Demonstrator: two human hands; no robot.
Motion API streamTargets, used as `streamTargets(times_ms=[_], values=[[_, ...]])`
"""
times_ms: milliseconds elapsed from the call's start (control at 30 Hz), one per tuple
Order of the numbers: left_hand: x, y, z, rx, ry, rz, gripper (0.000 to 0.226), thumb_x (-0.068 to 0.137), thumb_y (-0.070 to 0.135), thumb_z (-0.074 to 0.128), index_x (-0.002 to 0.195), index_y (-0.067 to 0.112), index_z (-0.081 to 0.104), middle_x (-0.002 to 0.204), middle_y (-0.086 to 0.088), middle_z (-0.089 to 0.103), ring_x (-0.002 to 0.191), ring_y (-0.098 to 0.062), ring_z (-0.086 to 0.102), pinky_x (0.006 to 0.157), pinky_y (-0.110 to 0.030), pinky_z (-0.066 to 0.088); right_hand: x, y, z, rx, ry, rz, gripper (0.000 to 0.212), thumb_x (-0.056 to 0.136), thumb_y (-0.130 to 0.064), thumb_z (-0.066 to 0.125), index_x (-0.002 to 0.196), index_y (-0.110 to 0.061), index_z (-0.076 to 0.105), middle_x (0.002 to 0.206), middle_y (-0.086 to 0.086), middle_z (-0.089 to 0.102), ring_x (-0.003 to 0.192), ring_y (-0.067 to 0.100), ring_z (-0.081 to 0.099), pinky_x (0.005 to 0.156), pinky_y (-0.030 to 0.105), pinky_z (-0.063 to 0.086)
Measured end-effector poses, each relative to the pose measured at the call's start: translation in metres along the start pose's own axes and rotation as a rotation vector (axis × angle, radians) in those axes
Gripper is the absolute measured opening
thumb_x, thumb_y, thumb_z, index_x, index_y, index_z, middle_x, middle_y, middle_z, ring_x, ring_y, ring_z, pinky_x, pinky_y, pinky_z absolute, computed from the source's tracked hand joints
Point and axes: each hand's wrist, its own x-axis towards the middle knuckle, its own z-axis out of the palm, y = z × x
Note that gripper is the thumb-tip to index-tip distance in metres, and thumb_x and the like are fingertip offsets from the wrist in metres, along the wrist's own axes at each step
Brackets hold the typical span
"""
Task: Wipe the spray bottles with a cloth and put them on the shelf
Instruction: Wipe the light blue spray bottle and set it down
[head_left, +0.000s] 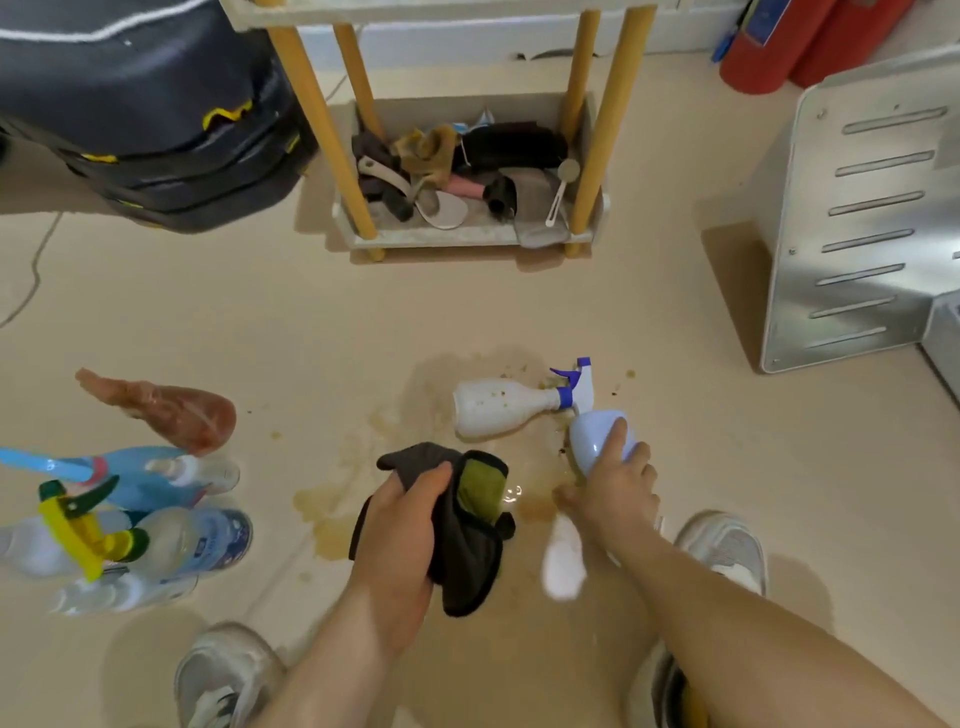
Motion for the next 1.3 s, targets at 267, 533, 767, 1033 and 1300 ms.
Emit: streamTargets(times_ms=[267,533,767,1033,1300], values=[[0.007,0.008,-0.01,-0.164,-0.039,0.015,0.023,0.097,0.014,0.05,0.103,0.0,0.067,0.098,-0.022,0.071,0.087,-0.037,0.07,0.064,-0.04,0.06,0.012,-0.013,-0.028,0.877,-0.173,0.143,0.088,0.076,-0.022,0.081,0.141,-0.037,0.025,0.122,0.016,0.057,0.089,0.034,0.065,0.075,0.046,0.059],[-0.031,0.053,-0.006,0.01,-0.107,0.429,0.009,0.076,0.004,0.079,0.082,0.009,0.076,0.083,-0.007,0.076,0.075,-0.016,0.072,0.068,-0.026,0.057,-0.079,-0.086,-0.122,1.577,-0.924,-0.072,0.088,0.065,-0.041,0.083,0.139,-0.005,0.053,0.133,0.022,0.06,0.112,0.034,0.062,0.105,0.048,0.042],[-0.063,0.057,0.02,0.843,0.291,1.337,0.019,0.081,0.03,0.059,0.096,0.022,0.052,0.086,-0.006,0.062,0.065,-0.022,0.06,0.048,-0.035,0.051,-0.154,-0.121,-0.155,1.342,-0.803,-0.259,0.04,0.103,-0.022,0.043,0.07,-0.01,0.063,0.061,0.005,0.064,0.051,0.014,0.063,0.047,0.021,0.049],[-0.085,0.109,0.012,0.641,0.649,1.059,0.008,0.084,0.026,0.065,0.088,0.021,0.068,0.085,0.002,0.053,0.073,-0.021,0.051,0.062,-0.027,0.033,-0.203,-0.14,-0.168,1.219,-0.66,-0.385,0.043,0.099,-0.053,0.046,0.087,-0.015,0.063,0.075,0.007,0.064,0.075,0.017,0.061,0.062,0.026,0.048],[-0.078,0.12,-0.026,0.417,0.531,0.635,0.032,0.094,0.036,0.061,0.07,0.015,0.057,0.075,-0.004,0.062,0.077,-0.026,0.059,0.063,-0.035,0.043,-0.22,-0.127,-0.175,1.511,-0.635,-0.196,0.062,0.09,-0.065,0.051,0.115,-0.012,0.07,0.109,0.012,0.075,0.098,0.029,0.07,0.085,0.045,0.057]])
